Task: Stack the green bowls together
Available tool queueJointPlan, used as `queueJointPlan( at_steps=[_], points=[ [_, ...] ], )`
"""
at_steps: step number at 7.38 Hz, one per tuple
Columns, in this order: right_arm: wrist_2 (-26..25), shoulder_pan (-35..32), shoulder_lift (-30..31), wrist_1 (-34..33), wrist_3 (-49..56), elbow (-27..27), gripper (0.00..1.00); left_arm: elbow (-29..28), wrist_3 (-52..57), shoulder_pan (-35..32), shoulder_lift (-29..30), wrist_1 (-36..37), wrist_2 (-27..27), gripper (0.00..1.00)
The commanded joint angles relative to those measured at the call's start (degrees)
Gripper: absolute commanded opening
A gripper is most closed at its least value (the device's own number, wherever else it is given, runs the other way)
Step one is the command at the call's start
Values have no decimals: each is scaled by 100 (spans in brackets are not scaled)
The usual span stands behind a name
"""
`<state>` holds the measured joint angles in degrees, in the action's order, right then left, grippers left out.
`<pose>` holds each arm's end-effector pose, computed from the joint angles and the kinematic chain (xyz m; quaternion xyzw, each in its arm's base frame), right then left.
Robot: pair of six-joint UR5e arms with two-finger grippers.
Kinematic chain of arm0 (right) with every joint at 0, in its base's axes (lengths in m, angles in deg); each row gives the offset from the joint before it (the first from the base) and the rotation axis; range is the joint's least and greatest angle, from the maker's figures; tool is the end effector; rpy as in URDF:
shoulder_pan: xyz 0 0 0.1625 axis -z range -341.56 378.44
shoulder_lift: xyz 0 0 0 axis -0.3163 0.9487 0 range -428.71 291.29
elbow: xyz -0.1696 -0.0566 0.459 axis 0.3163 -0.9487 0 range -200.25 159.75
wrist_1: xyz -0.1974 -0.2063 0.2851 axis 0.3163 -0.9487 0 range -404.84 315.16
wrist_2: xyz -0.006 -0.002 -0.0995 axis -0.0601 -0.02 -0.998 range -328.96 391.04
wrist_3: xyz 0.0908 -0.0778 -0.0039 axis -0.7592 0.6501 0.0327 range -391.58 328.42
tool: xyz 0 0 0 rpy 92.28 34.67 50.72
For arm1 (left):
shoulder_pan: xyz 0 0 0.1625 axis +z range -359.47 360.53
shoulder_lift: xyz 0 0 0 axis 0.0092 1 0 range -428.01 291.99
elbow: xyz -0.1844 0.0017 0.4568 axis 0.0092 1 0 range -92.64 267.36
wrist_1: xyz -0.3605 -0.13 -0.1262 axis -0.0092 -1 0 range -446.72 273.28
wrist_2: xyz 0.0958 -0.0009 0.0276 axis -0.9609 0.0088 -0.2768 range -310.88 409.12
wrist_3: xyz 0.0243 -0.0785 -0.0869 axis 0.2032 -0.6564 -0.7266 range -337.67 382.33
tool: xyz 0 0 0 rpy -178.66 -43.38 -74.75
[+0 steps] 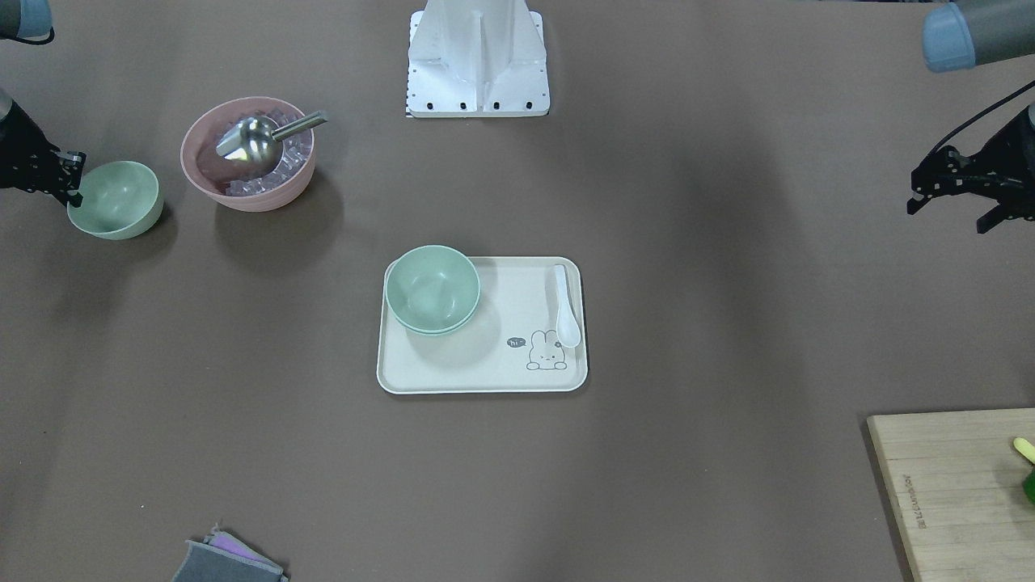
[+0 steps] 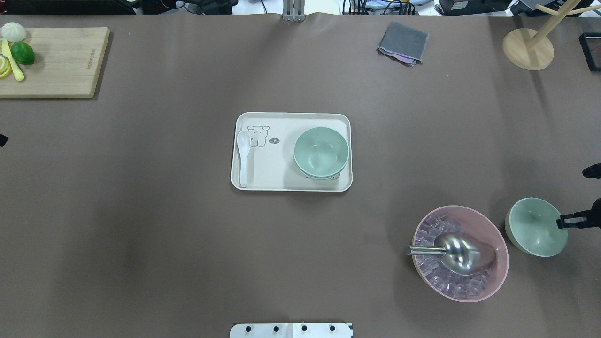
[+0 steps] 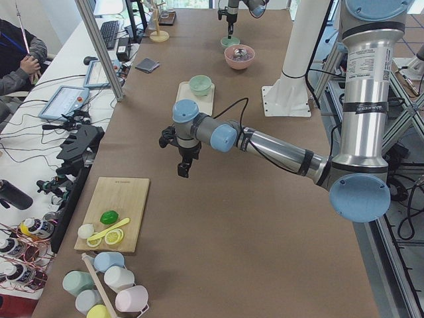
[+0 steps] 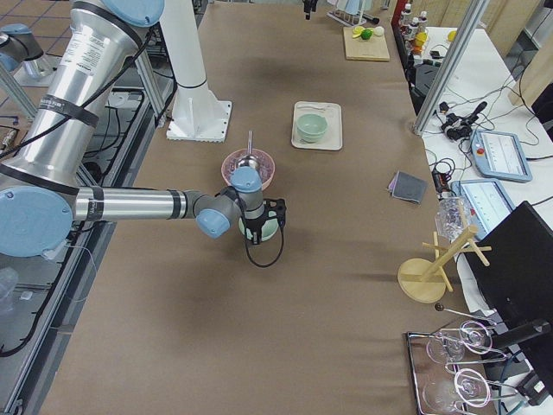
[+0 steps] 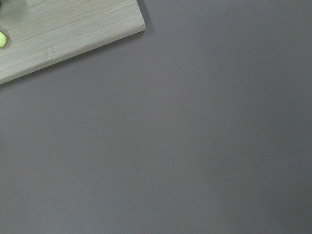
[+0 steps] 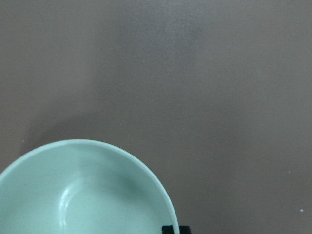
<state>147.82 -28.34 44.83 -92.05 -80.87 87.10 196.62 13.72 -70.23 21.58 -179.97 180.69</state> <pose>-0.1651 -0.2916 0.6815 0.0523 -0.3727 -0.0237 0.9262 0.1082 -0.4738 0.5775 0.0901 0.3811 0.1528 0.9074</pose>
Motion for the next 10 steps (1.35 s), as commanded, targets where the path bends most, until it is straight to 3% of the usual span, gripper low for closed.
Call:
queueJointPlan(
  at_steps=[1,3,7,8,10],
  points=[
    [255,-320,-296,-85,7,-3,0,8,-1,0,5,0,0,98],
    [870,-1259,-1407,-1362,77,23,0,-1,-1,0,-4,0,0,98],
    [943,-1413,-4448,-4745,-54,-90,0,25,17,-9,-91,-9,0,98],
    [917,-1256,-4864,-5084,-376,-135,0,25,17,-9,-100,-9,0,98],
    [908,-1202,-4877,-5069,-468,-109,0,8,17,-9,-92,-9,-9,98]
  ],
)
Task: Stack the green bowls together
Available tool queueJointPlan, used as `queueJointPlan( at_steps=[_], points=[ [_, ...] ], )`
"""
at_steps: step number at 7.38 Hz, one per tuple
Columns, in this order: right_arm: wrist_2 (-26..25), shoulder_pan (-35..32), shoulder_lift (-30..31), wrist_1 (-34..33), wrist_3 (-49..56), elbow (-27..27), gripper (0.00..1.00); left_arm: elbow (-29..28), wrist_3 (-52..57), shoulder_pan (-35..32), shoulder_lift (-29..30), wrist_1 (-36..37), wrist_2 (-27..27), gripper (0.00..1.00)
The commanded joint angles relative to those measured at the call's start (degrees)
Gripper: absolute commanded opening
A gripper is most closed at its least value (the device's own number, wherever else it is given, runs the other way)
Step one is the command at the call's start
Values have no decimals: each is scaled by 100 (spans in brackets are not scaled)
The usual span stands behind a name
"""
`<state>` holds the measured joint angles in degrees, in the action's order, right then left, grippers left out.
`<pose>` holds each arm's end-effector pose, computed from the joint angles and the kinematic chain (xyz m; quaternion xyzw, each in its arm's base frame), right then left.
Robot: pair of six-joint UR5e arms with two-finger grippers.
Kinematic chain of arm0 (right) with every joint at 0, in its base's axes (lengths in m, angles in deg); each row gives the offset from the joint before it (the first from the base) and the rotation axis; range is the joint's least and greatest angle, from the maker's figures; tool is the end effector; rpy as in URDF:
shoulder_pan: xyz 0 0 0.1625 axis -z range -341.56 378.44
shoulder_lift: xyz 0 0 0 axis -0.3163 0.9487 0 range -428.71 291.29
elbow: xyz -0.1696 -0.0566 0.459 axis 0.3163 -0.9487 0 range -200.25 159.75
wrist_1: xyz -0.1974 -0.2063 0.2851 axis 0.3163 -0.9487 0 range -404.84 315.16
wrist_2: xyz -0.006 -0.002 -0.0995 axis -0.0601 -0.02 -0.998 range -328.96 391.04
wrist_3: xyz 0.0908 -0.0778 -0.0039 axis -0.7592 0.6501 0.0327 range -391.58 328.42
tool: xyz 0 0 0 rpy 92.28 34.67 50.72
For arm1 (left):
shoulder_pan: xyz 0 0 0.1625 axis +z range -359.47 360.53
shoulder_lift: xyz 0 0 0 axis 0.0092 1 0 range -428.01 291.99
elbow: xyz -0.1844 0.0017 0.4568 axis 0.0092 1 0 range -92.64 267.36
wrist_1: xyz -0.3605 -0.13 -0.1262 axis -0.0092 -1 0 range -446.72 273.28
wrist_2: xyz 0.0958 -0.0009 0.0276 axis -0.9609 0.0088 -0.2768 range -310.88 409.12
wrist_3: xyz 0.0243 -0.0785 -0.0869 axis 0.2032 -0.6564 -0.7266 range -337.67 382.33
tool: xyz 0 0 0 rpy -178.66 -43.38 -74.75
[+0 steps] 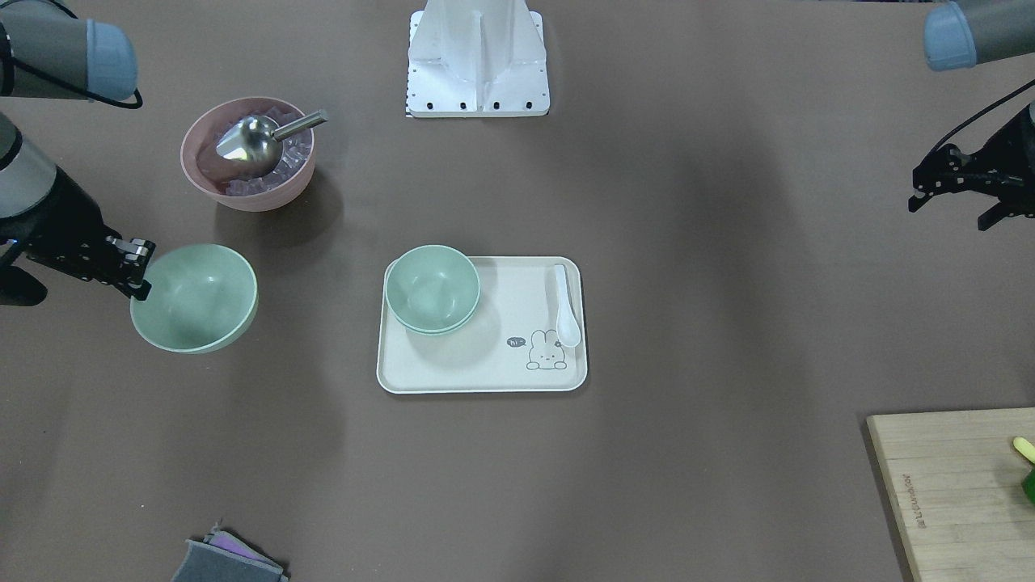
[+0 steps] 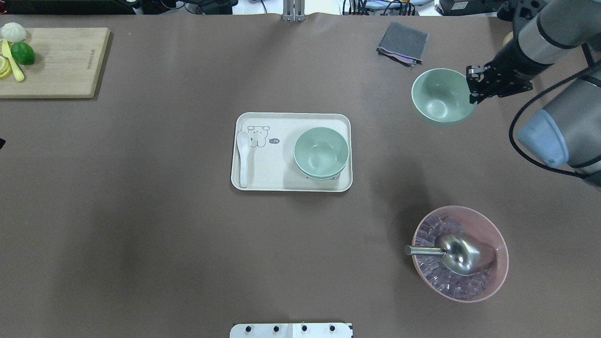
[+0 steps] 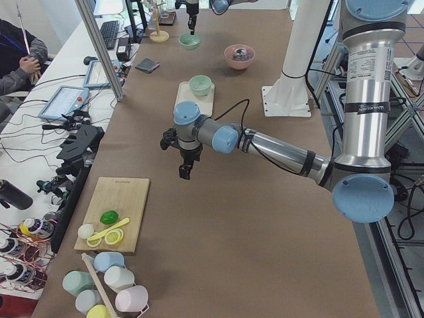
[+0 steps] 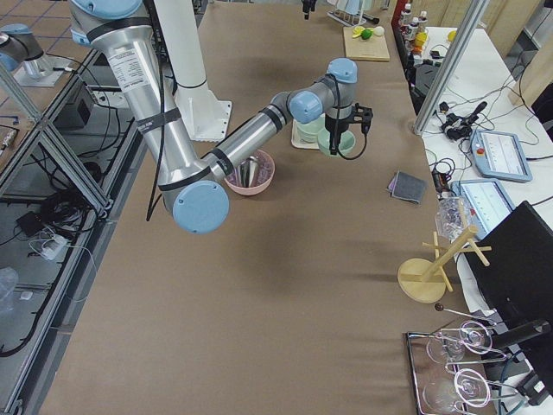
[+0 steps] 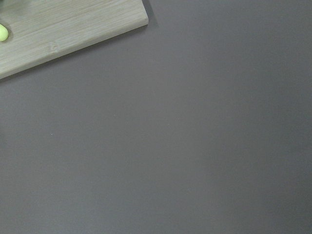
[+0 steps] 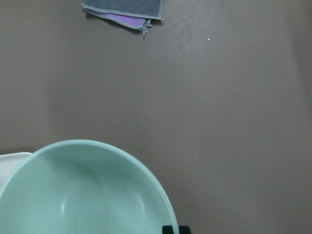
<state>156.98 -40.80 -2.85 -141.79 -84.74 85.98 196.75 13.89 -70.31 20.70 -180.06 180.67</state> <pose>-0.2671 -0.5720 0.3914 0.0058 -0.4026 0.0900 0.9109 0.1054 -0.4678 0.5836 0.0857 0.3799 0.1515 0.9085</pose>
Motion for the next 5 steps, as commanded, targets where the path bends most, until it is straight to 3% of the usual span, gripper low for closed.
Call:
queueJointPlan(
  at_steps=[1,5],
  points=[
    [-8,53,-118,-95,-80,3,0,-5,0,-9,-3,0,2,98],
    [-174,499,-538,-95,-921,-14,0,-49,444,-368,-55,61,11,98]
  ],
)
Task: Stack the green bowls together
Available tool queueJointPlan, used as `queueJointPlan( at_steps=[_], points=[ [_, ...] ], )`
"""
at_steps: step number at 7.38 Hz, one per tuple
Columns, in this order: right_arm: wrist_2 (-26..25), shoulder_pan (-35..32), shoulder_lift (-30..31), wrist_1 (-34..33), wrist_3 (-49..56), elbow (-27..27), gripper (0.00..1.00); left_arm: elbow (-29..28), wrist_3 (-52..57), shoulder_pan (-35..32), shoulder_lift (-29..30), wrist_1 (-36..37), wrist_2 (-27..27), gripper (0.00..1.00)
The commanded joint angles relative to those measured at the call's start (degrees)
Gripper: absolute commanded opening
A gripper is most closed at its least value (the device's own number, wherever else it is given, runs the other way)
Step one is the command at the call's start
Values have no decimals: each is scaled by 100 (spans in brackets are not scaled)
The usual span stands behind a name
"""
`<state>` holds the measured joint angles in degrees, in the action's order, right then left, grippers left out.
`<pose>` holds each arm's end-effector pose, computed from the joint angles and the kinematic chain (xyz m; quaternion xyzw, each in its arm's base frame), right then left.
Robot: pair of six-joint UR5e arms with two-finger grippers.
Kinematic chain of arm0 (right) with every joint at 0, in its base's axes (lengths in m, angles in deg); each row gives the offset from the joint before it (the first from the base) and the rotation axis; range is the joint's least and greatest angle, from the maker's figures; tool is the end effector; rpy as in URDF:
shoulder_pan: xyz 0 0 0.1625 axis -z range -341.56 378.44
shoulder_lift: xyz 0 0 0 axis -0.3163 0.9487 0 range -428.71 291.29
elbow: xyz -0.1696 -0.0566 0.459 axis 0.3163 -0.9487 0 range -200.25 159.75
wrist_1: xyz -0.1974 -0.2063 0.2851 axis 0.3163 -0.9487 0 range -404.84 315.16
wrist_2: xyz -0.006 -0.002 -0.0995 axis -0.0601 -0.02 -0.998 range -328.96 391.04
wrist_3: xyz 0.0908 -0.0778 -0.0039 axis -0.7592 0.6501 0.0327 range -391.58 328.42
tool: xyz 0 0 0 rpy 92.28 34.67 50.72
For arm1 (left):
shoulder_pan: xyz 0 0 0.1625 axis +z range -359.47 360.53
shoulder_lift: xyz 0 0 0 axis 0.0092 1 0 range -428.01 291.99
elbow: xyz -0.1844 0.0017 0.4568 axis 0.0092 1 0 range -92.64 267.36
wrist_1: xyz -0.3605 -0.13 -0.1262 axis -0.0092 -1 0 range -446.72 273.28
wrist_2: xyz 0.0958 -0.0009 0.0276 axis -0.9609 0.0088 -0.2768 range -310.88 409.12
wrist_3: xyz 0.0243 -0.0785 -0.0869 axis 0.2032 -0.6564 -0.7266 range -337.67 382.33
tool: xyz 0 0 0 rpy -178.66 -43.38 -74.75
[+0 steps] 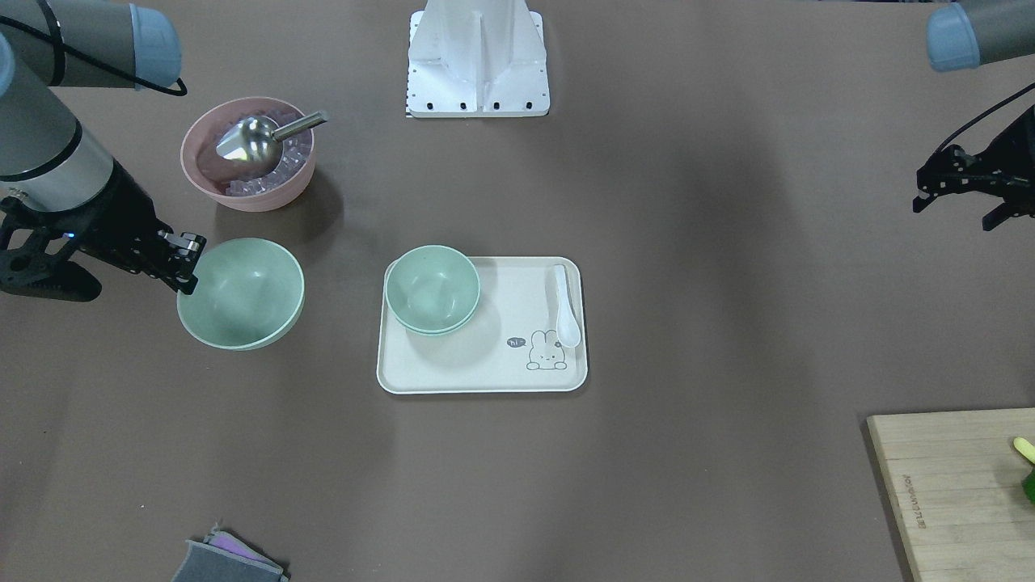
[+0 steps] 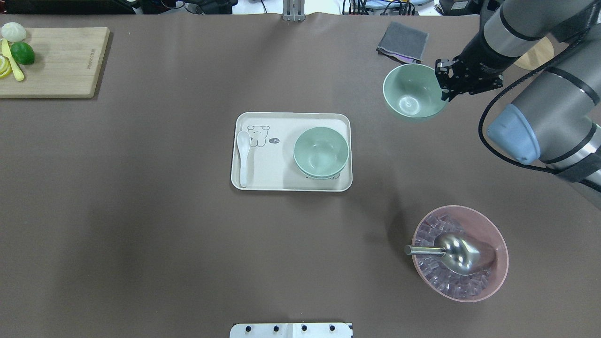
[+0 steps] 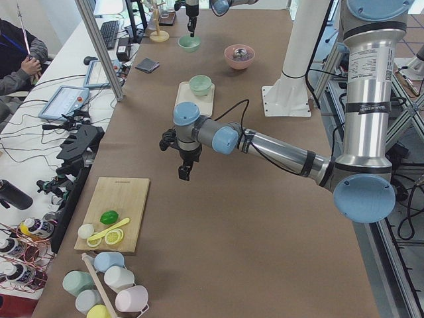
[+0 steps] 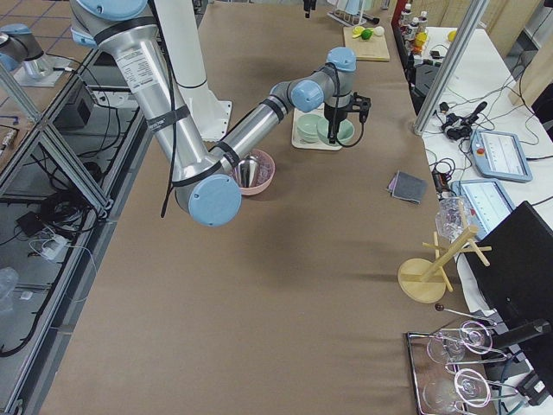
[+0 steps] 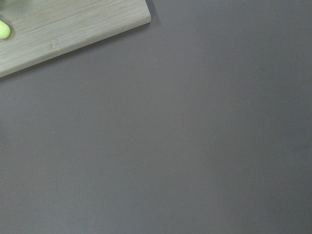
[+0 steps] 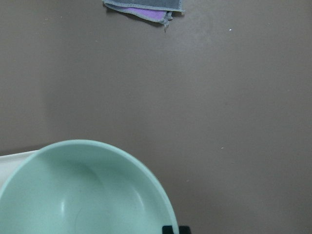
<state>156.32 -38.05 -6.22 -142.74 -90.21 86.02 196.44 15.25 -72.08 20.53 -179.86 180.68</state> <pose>-0.3001 -0.5695 0.3567 -0.0040 -0.4114 0.1061 0.9053 0.0906 -0.4698 0.5881 0.0906 0.3767 0.1463 0.9102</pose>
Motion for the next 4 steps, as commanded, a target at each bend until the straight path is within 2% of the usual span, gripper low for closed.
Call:
queueJointPlan(
  at_steps=[1,4],
  points=[
    [-258,435,-325,0,-726,-27,0,-106,992,-602,-74,373,123,98],
    [-819,1198,-738,0,-1772,-44,0,-177,2672,-1553,-56,1357,142,98]
  ],
)
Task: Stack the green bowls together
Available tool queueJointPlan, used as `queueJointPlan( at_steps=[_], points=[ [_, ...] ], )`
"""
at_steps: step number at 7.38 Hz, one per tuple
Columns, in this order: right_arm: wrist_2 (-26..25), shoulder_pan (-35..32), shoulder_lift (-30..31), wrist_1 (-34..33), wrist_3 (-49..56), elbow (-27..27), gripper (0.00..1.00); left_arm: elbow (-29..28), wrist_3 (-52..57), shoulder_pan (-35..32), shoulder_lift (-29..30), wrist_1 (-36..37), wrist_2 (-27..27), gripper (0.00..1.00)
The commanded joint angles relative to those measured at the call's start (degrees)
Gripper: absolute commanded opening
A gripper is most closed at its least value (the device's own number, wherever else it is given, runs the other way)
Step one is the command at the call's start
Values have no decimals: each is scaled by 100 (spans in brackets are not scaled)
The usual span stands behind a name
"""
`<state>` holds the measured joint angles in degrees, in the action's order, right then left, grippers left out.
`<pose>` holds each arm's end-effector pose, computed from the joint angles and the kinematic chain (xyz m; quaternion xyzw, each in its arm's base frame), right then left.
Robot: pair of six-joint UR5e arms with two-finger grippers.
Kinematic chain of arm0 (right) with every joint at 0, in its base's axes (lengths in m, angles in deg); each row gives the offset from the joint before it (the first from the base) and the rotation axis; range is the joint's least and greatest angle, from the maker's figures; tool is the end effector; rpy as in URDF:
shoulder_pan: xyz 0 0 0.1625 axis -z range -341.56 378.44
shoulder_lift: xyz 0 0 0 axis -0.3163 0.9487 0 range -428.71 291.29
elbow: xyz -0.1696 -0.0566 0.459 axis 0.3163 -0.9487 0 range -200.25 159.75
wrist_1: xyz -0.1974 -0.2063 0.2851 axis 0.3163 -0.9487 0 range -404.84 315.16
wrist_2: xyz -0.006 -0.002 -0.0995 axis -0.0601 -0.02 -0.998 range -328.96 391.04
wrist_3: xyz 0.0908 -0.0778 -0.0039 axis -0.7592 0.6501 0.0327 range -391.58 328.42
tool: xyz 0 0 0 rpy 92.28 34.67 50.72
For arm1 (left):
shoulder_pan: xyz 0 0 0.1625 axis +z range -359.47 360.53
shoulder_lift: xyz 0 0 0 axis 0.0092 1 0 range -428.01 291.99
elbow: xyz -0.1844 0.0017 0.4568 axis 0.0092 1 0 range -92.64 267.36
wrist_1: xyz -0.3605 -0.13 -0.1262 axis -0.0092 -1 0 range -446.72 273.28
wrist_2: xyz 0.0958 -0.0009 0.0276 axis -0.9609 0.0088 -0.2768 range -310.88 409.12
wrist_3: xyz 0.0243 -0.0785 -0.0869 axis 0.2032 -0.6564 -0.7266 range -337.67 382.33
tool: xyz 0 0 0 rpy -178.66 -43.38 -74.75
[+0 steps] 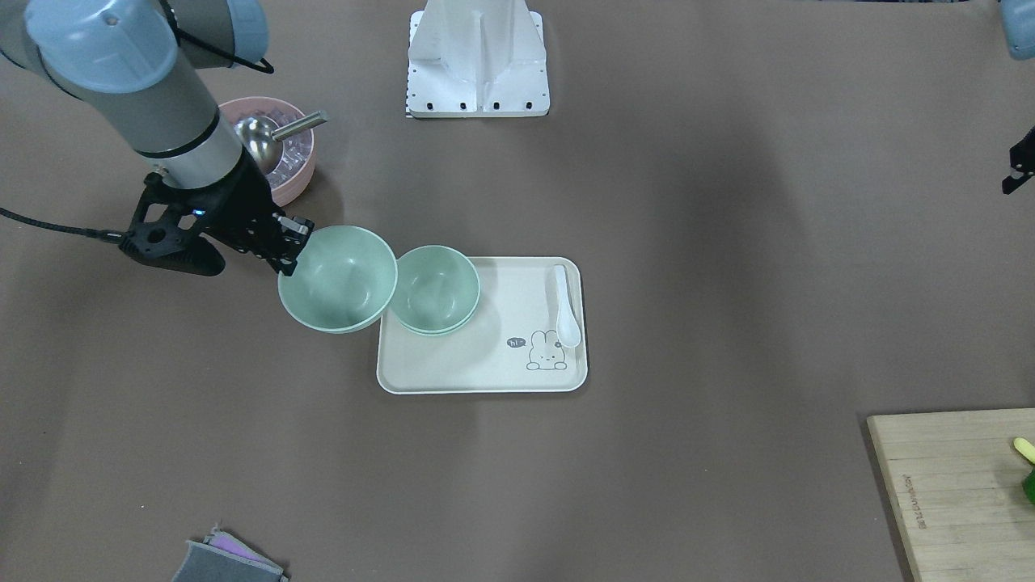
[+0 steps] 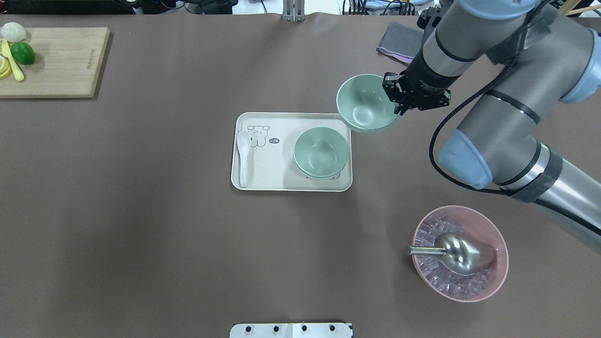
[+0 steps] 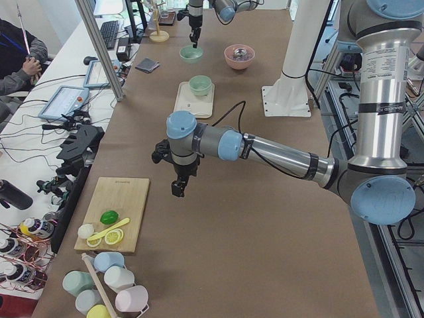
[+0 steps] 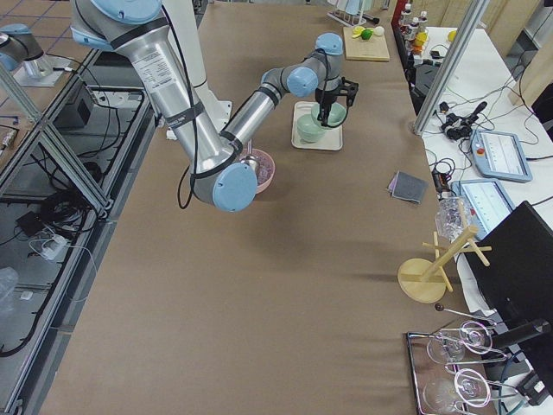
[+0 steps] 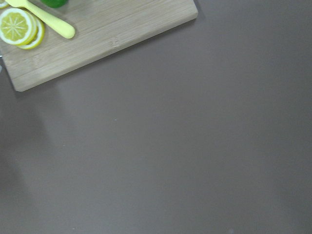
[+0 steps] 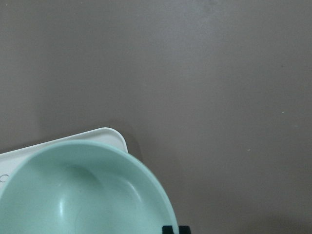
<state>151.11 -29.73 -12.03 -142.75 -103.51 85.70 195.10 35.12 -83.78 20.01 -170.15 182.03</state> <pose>-0.3871 -0.5424 0.2974 -0.0169 -0.4182 0.1462 0.8964 -0.0058 -0.4648 0.6220 0.0969 0.3592 0.1779 0.9110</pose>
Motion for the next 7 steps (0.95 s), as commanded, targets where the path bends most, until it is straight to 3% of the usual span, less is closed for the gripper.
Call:
queueJointPlan(
  at_steps=[1,3,7],
  points=[
    [-500,630,-263,0,-766,-22,0,-16,795,-454,-30,467,7,98],
    [-992,1114,-448,9,-1111,-276,0,-16,796,-473,-57,468,7,98],
    [-1179,1344,-413,70,-1244,-364,0,-7,796,-473,-57,503,7,98]
  ],
)
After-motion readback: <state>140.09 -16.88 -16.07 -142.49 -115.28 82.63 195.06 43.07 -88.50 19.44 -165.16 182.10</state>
